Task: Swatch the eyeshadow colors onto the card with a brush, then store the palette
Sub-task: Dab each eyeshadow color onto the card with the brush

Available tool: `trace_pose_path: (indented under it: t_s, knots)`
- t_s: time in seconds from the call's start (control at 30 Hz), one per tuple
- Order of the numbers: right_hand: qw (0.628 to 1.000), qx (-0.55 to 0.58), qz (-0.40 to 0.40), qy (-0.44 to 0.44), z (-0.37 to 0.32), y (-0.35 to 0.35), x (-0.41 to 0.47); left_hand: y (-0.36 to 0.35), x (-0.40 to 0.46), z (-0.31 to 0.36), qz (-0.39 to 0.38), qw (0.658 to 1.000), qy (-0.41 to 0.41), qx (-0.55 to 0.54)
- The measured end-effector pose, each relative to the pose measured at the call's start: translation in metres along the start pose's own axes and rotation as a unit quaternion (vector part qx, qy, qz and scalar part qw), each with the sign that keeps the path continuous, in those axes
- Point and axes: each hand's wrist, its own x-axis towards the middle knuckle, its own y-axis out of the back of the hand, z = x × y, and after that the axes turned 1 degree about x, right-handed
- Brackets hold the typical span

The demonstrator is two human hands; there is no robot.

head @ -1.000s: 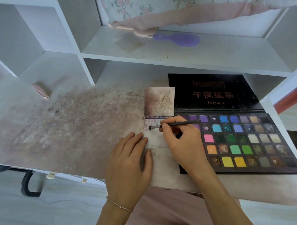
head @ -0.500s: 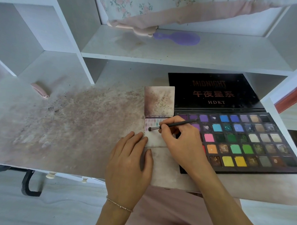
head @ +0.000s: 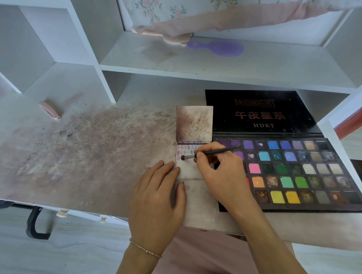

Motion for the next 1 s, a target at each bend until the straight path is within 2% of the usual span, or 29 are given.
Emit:
trace_pose_path:
  t_s: [0.43,0.67,1.0]
  knots:
    - [1.0,-0.004,0.004,0.01,0.0,-0.001,0.001,-0.001,0.0,0.0,0.002,1.0,-0.001,0.002]
    - [0.993,0.088,0.068,0.043,0.0,0.004,-0.001,0.0,0.002,0.001,0.004,1.0,0.005,0.008]
    - [0.985,0.091,0.1,0.107,0.004,0.02,-0.012,0.004,0.003,0.002,0.001,1.0,0.014,-0.012]
